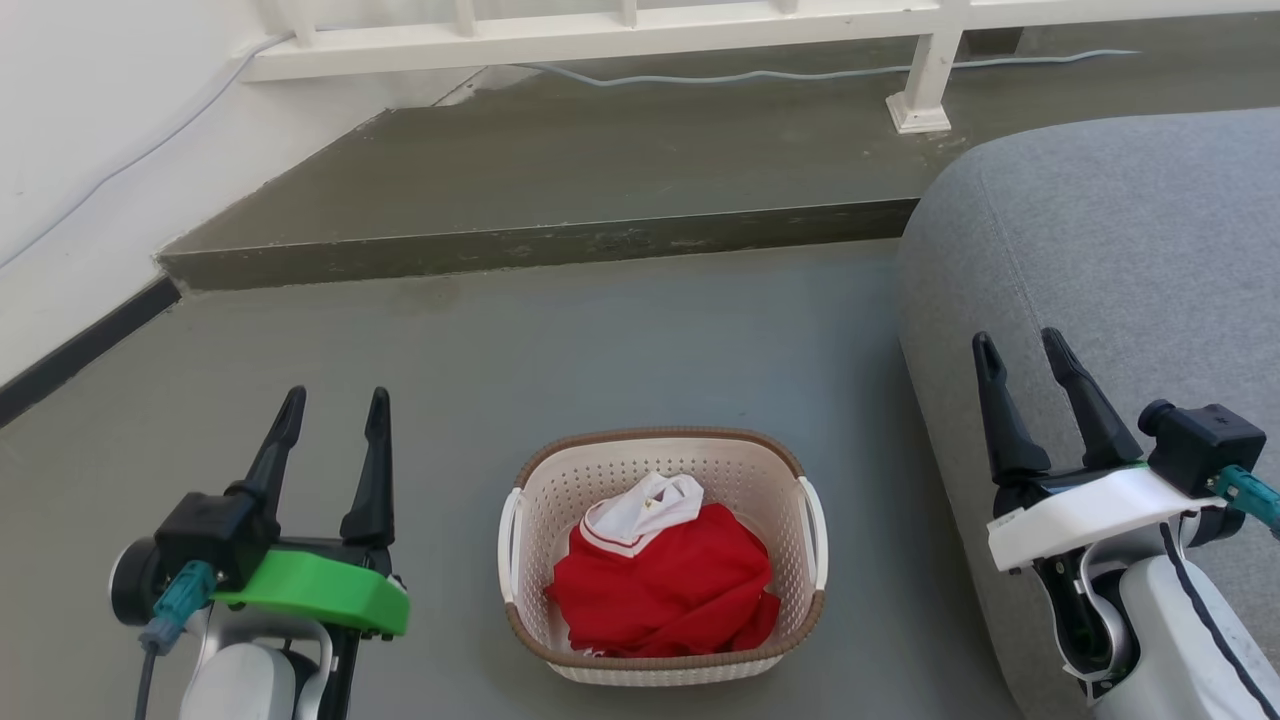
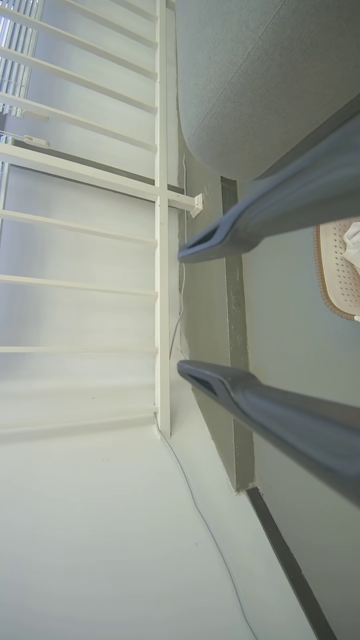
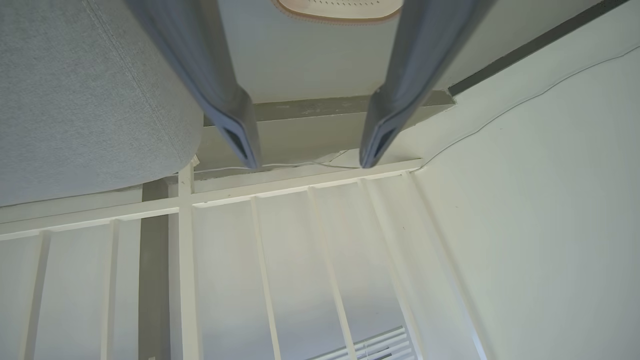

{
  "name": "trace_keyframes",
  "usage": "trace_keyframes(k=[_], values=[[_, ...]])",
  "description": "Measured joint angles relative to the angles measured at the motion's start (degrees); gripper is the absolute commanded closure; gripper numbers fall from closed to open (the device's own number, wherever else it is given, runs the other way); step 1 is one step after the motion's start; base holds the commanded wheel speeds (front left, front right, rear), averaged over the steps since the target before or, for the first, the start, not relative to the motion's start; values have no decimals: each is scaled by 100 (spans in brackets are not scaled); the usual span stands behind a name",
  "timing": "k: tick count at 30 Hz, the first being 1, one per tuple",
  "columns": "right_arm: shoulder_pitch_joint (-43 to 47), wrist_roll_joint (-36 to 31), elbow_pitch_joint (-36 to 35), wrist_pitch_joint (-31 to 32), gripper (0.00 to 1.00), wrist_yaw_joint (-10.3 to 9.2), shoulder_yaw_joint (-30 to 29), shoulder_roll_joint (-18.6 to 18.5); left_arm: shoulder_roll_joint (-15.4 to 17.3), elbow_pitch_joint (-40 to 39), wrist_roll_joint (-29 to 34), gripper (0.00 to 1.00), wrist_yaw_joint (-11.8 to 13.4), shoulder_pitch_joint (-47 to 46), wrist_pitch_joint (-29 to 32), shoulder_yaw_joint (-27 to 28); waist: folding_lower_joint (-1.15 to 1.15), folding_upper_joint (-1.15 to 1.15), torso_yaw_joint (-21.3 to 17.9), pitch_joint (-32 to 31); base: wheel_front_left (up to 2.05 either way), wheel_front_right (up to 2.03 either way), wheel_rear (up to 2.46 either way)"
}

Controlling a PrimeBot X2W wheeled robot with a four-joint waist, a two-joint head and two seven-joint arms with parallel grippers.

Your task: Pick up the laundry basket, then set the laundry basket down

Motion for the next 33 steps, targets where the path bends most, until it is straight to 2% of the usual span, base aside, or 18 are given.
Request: trace_keyframes(k=[4,18,33], values=[[-27,-271,-5,-62,0,1,3,1,-34,-55,245,0,0,-61,-57,-8,0,0,0,6,0,0,0],[-27,-327,19,-66,0,33,-73,130,-56,-53,308,0,-7,-60,-57,41,0,0,-9,53,0,0,0],[-92,-325,93,-67,0,89,-212,182,-70,-76,321,0,-18,-195,-57,46,0,0,-98,651,0,0,0]])
